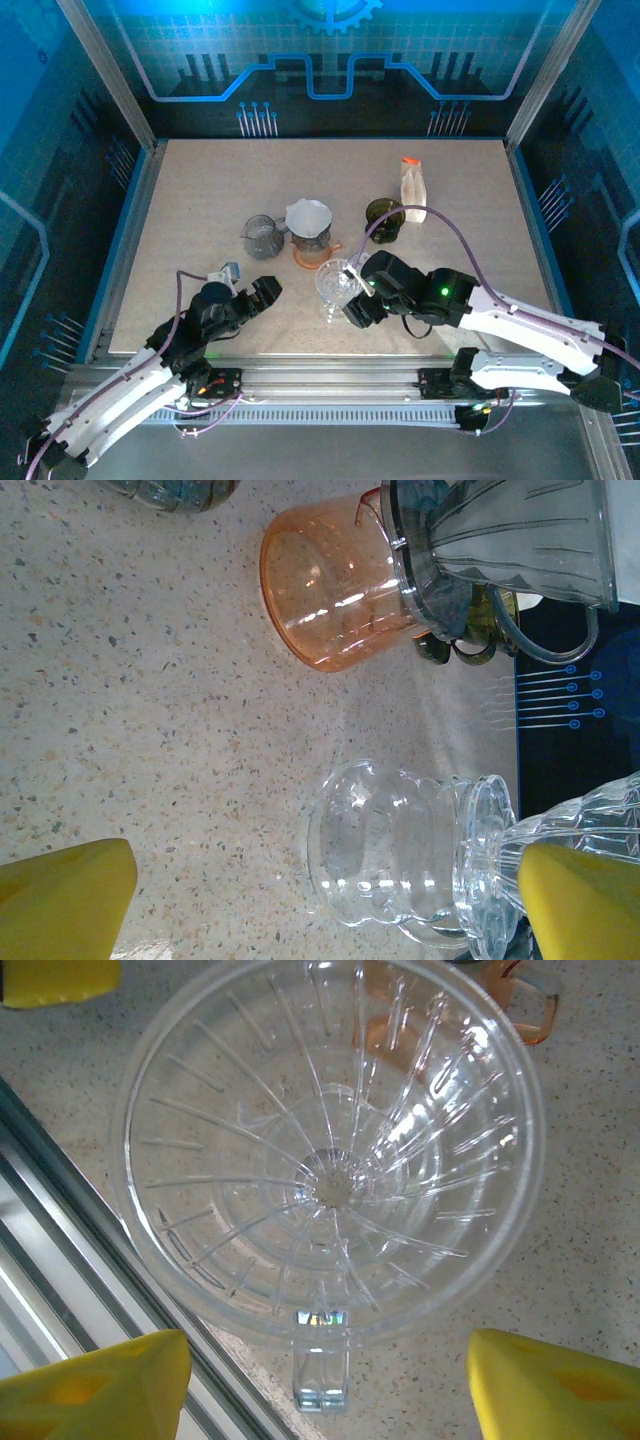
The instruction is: Place the coffee filter in the dripper
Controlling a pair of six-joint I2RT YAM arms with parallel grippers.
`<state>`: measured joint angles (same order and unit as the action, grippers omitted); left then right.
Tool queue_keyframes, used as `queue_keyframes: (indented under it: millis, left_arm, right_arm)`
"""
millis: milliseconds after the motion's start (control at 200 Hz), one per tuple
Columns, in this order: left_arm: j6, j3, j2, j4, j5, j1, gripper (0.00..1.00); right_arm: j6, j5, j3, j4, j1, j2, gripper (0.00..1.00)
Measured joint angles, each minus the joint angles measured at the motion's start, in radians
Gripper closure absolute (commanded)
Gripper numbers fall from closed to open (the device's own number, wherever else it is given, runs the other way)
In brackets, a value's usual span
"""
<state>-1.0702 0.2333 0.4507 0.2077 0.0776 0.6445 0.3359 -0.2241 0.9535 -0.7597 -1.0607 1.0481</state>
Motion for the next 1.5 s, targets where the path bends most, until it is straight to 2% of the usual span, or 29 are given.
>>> queue_keyframes:
  millis: [150, 305, 390, 530, 615, 735, 1016, 1221, 1496]
  left_arm:
    - [0.003, 0.01, 0.0, 0.005, 0.0, 0.0, 0.01]
    - [0.018, 0.028, 0.0, 0.016, 0.0, 0.0, 0.01]
    - [0.031, 0.041, 0.0, 0.019, 0.0, 0.0, 0.01]
    - [0.037, 0.06, 0.003, 0.021, 0.0, 0.0, 0.01]
    - [0.042, 0.064, 0.011, 0.021, 0.0, 0.0, 0.01]
    - [0.05, 0.067, 0.023, 0.023, 0.0, 0.0, 0.01]
    - [0.051, 0.067, 0.046, 0.022, -0.008, 0.0, 0.01]
    - [0.053, 0.067, 0.07, 0.021, -0.008, 0.0, 0.01]
    - [0.06, 0.067, 0.1, 0.019, -0.007, 0.0, 0.01]
  right_arm:
    - [0.0, -0.007, 0.0, 0.003, 0.017, -0.049, 0.24]
    - [0.003, -0.023, 0.0, 0.029, 0.082, -0.105, 0.29]
    - [0.005, -0.013, 0.0, 0.059, 0.162, -0.116, 0.33]
    - [0.014, 0.051, 0.001, 0.147, 0.368, -0.085, 0.43]
    - [0.01, 0.075, 0.012, 0.201, 0.488, -0.014, 0.5]
    - [0.002, 0.075, 0.061, 0.253, 0.6, 0.132, 0.59]
    - [-0.025, 0.049, 0.223, 0.322, 0.798, 0.431, 0.69]
    - [-0.042, 0.025, 0.338, 0.335, 0.852, 0.591, 0.73]
    - [-0.049, -0.008, 0.469, 0.333, 0.867, 0.746, 0.78]
